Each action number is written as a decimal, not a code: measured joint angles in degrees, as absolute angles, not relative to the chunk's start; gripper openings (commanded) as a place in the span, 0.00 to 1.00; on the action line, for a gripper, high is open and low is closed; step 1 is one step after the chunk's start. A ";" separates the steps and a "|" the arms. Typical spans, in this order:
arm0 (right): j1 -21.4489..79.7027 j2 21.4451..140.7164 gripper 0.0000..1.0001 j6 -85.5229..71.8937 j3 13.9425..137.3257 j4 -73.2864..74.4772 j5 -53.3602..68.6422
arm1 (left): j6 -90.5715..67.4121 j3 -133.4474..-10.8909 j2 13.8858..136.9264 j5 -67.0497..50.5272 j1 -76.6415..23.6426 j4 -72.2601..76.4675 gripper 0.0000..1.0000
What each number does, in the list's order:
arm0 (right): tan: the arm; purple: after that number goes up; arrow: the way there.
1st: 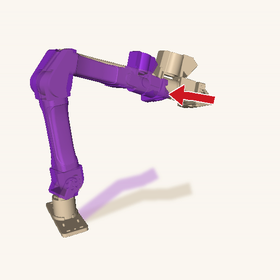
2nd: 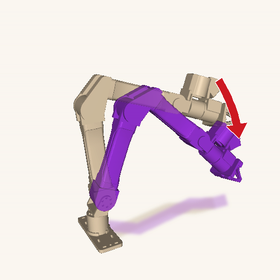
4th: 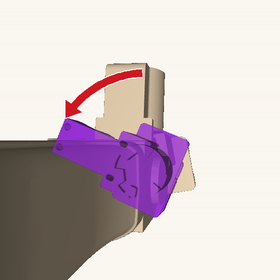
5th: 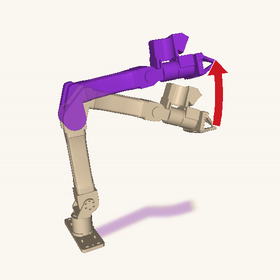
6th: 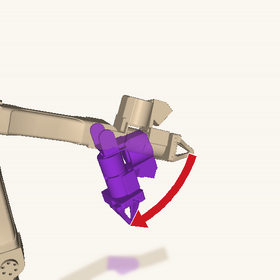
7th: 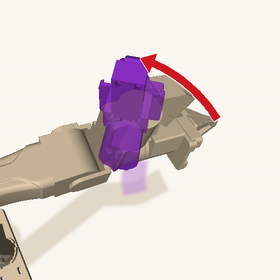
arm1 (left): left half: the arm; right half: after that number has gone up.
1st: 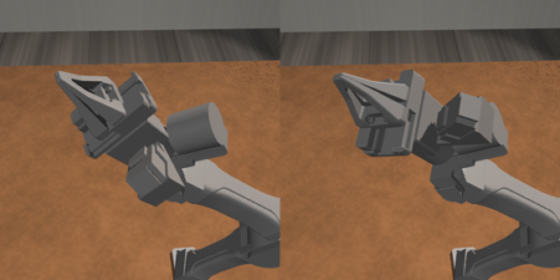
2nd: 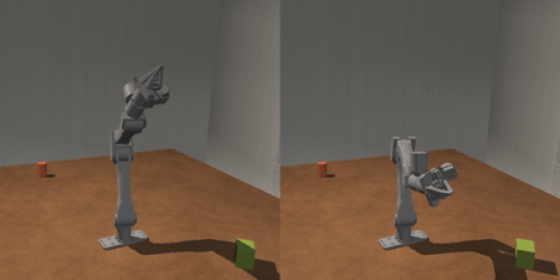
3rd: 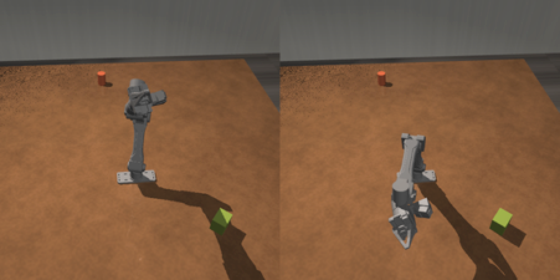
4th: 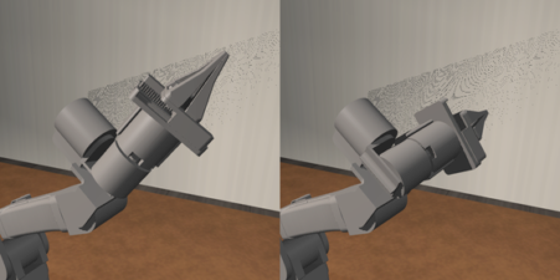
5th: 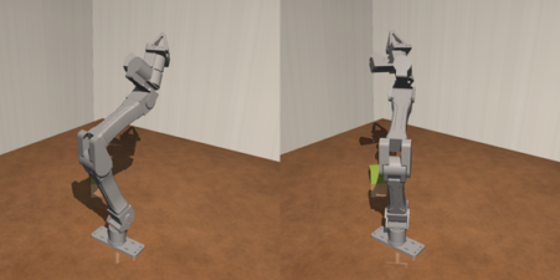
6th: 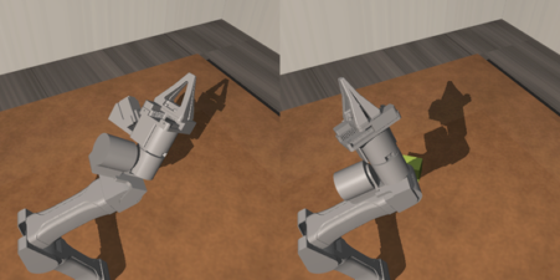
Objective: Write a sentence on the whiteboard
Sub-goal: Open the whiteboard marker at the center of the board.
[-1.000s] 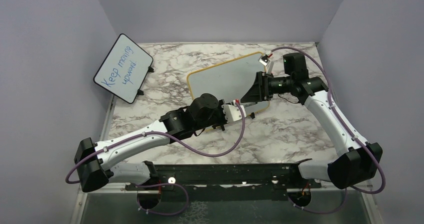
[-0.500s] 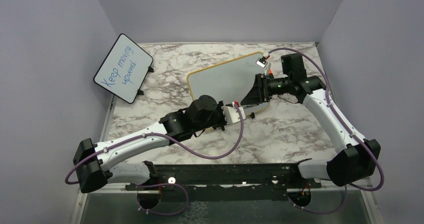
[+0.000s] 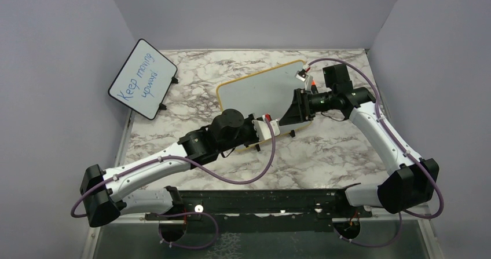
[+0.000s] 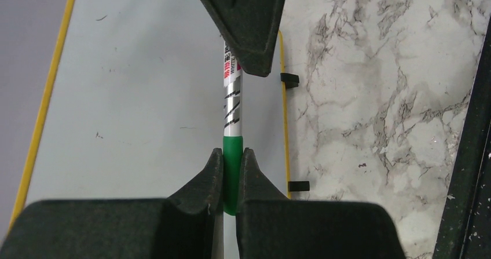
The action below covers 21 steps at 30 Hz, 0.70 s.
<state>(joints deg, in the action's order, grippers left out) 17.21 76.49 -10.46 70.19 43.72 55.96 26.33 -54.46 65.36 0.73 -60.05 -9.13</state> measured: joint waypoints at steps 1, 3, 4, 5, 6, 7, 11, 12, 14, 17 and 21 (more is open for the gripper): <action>17.21 76.49 0.61 -10.26 70.19 44.14 55.31 | 26.24 -54.46 64.93 0.73 -60.01 -8.86 0.00; 17.21 76.49 0.60 -10.26 70.19 44.25 55.11 | 26.20 -54.41 64.34 0.73 -59.81 -8.88 0.00; 17.21 76.49 0.60 -10.37 70.19 44.18 55.16 | 26.20 -54.35 64.31 0.71 -59.72 -8.91 0.00; 17.23 76.49 0.59 -10.48 70.19 44.12 55.29 | 26.17 -54.26 64.31 0.71 -59.70 -8.86 0.00; 17.26 76.49 0.59 -10.61 70.17 43.92 55.55 | 26.17 -54.19 64.34 0.69 -59.68 -8.82 0.00; 17.26 76.49 0.58 -10.79 70.13 43.62 56.07 | 26.15 -54.17 64.34 0.56 -59.66 -8.69 0.00; 17.26 76.49 0.54 -11.64 69.73 42.33 58.17 | 25.93 -54.19 64.66 -0.21 -59.57 -7.49 0.00; 17.26 76.49 0.54 -11.94 69.54 42.02 58.52 | 25.91 -54.19 64.93 -0.51 -59.57 -7.27 0.00; 17.26 76.49 0.52 -12.34 69.25 41.50 59.22 | 25.87 -54.19 65.45 -0.86 -59.55 -7.03 0.00; 17.26 76.49 0.50 -13.08 69.19 40.73 60.03 | 25.69 -54.19 66.46 -1.50 -59.33 -6.96 0.00; 17.26 76.49 0.46 -13.74 69.19 39.88 60.93 | 25.47 -54.19 67.42 -2.09 -59.24 -6.96 0.00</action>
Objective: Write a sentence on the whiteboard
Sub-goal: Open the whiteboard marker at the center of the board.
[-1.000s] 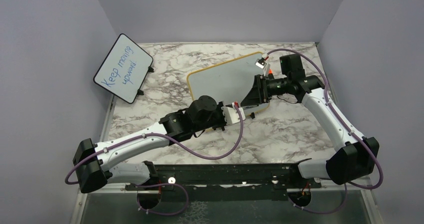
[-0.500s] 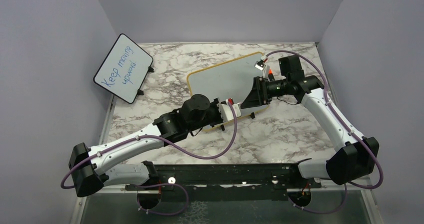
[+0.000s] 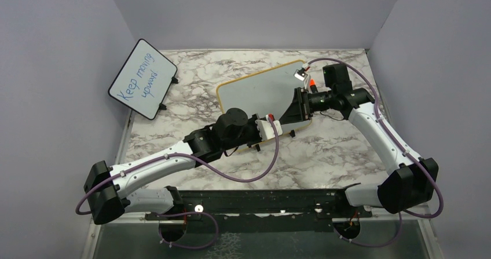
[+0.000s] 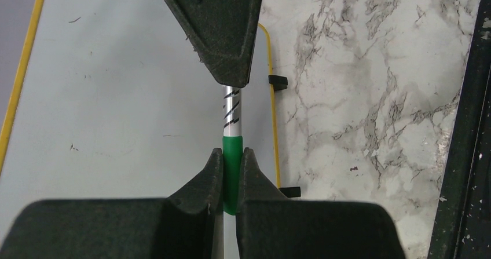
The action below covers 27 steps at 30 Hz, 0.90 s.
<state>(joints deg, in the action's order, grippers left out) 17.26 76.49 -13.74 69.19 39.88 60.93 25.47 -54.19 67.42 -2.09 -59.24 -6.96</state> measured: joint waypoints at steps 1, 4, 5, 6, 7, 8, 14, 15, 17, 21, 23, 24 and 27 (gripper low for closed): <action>17.26 76.49 0.44 -13.82 69.19 39.88 60.97 | 25.45 -54.19 67.51 -2.13 -59.22 -6.96 0.00; 17.26 76.49 0.41 -13.89 69.17 39.90 60.97 | 25.30 -54.19 67.53 -2.31 -59.20 -6.90 0.00; 17.26 76.49 0.40 -13.89 69.17 39.90 60.97 | 25.28 -54.19 67.53 -2.35 -59.20 -6.90 0.00; 17.26 76.49 0.38 -13.87 69.17 39.92 60.97 | 25.26 -54.19 67.53 -2.37 -59.18 -6.90 0.00; 17.26 76.49 0.37 -13.85 69.17 39.92 60.95 | 25.23 -54.19 67.55 -2.42 -59.09 -6.90 0.00; 17.26 76.49 0.36 -13.85 69.17 39.90 60.95 | 25.15 -54.19 67.55 -2.55 -59.02 -6.87 0.00; 17.26 76.49 0.24 -13.98 68.93 39.77 60.90 | 24.45 -54.26 67.64 -3.42 -58.92 -6.87 0.00; 17.26 76.49 0.21 -14.00 68.79 39.62 60.90 | 24.38 -54.26 67.64 -3.51 -58.92 -6.87 0.00; 17.26 76.49 0.16 -14.13 68.42 39.35 61.01 | 24.21 -54.26 67.64 -3.62 -58.92 -6.90 0.00; 17.23 76.49 0.03 -14.35 68.23 39.03 61.47 | 24.14 -54.26 67.75 -3.68 -58.65 -7.01 0.00; 17.26 76.49 0.00 -14.24 68.23 38.96 61.58 | 24.16 -54.26 67.79 -3.90 -58.19 -7.01 0.00; 17.23 76.49 0.00 -14.09 68.23 38.96 61.63 | 24.16 -54.26 67.79 -4.16 -57.93 -6.98 0.00; 17.26 76.49 0.01 -13.45 68.23 38.79 61.67 | 24.21 -54.26 67.81 -6.46 -56.62 -6.92 0.00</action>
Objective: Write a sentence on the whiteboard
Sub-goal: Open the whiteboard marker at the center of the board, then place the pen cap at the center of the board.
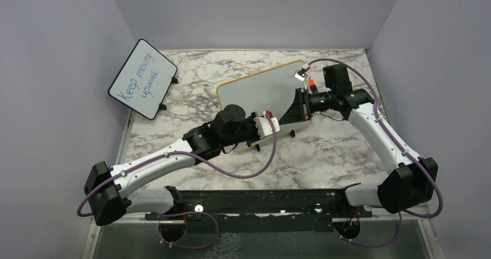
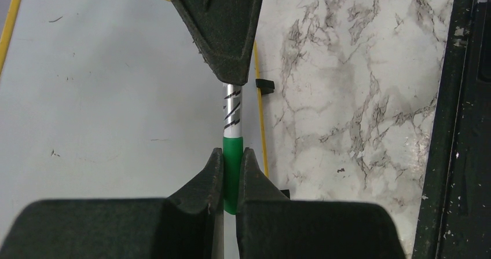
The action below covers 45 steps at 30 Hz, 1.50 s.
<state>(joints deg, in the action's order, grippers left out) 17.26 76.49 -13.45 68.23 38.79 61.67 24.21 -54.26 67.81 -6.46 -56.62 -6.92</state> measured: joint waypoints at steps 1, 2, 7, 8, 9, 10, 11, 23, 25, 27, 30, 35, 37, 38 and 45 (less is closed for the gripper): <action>17.26 76.49 0.01 -13.30 68.23 38.79 61.71 | 24.23 -54.26 67.81 -6.98 -56.31 -6.90 0.00; 17.26 76.49 0.00 -12.99 68.23 38.81 61.78 | 24.23 -54.26 67.81 -7.94 -55.88 -6.90 0.00; 17.26 76.49 0.00 -11.44 68.25 38.83 61.82 | 24.38 -54.26 67.83 -12.27 -53.58 -6.90 0.00; 17.26 76.49 0.00 -11.22 68.27 38.81 61.80 | 24.53 -54.26 67.83 -13.06 -53.10 -6.92 0.00; 17.26 76.49 0.00 -10.96 68.31 38.81 61.80 | 24.60 -54.26 67.83 -13.58 -52.82 -6.94 0.00; 17.26 76.49 0.00 -10.76 68.38 38.83 61.80 | 24.71 -54.26 67.83 -14.28 -52.38 -6.92 0.00; 17.28 76.49 0.01 -10.52 68.51 38.85 61.78 | 24.75 -54.26 67.81 -14.72 -52.14 -6.90 0.00; 16.29 74.85 0.00 -10.70 70.52 40.07 59.07 | 25.54 -49.54 61.69 -12.38 -48.16 -9.37 0.00; 16.16 73.80 0.00 -12.16 69.93 39.51 58.28 | 25.32 -48.10 59.90 -10.61 -47.00 -9.78 0.00; 16.16 72.69 0.00 -12.84 69.58 38.98 57.93 | 24.77 -46.72 58.02 -9.56 -46.96 -10.00 0.00; 16.16 70.83 0.00 -14.55 68.29 36.84 56.25 | 23.22 -44.73 54.48 -6.68 -46.98 -10.63 0.00; 16.16 68.07 0.01 -14.92 66.74 35.38 50.61 | 19.05 -42.76 49.95 0.47 -46.85 -10.98 0.00; 16.16 66.92 0.00 -14.41 66.22 34.92 47.94 | 16.69 -42.48 48.71 3.77 -46.50 -11.18 0.00; 16.16 66.28 0.00 -13.93 65.93 34.65 46.46 | 15.16 -42.46 48.16 5.61 -46.28 -11.38 0.00; 16.16 61.71 0.00 -10.55 63.55 32.29 36.42 | 7.70 -42.65 46.81 15.25 -43.77 -14.11 0.00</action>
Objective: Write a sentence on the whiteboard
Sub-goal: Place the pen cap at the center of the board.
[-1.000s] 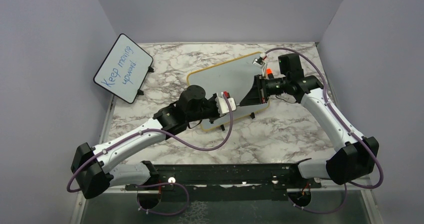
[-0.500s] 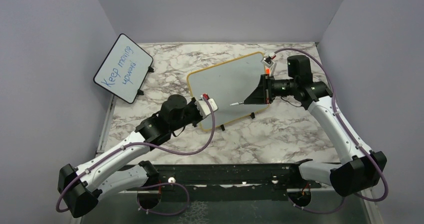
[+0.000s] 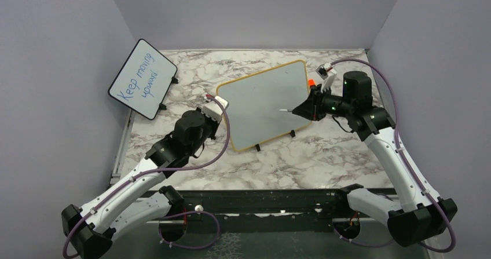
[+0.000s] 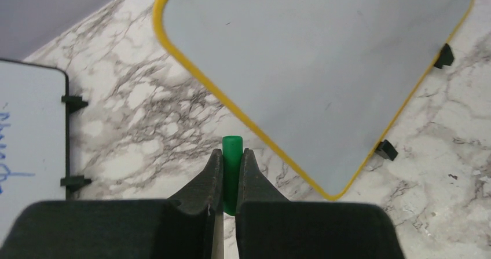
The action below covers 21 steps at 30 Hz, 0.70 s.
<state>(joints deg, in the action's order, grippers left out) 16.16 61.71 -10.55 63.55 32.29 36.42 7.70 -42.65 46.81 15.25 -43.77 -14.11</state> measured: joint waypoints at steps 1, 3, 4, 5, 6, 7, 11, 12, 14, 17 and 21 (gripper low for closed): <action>16.16 61.12 0.00 -10.35 63.07 31.99 35.31 | 6.50 -42.98 46.94 16.43 -42.98 -15.09 0.00; 16.16 59.83 0.00 -9.80 62.15 31.24 33.50 | 3.99 -43.94 47.27 17.98 -41.36 -16.86 0.00; 16.16 59.09 0.00 -9.41 61.71 30.81 32.53 | 2.44 -44.53 47.44 18.87 -40.18 -17.63 0.00; 16.16 58.33 0.00 -9.06 61.32 30.44 31.77 | 1.13 -44.80 47.46 19.44 -39.40 -18.06 0.00; 16.16 57.52 0.00 -8.71 60.90 29.98 30.76 | -0.36 -44.97 47.44 20.16 -38.72 -18.63 0.00; 16.16 56.71 0.00 -8.25 60.55 29.63 29.95 | -1.80 -45.04 47.42 20.88 -37.93 -19.07 0.00; 16.73 54.06 0.00 -6.39 59.81 29.56 25.96 | -7.97 -45.10 48.14 22.61 -34.79 -21.15 0.00; 17.06 53.45 0.00 -6.00 59.59 29.56 24.75 | -9.56 -45.08 48.71 22.63 -33.91 -21.45 0.00; 18.09 52.38 0.00 -5.32 59.29 29.65 22.28 | -12.60 -44.91 50.22 22.33 -31.59 -21.67 0.00; 19.99 51.22 0.00 -4.32 59.27 29.65 19.14 | -16.88 -44.12 53.10 20.95 -26.74 -21.96 0.00; 22.02 50.19 0.00 -3.38 59.09 29.65 16.19 | -21.96 -42.72 58.65 17.65 -20.25 -22.28 0.00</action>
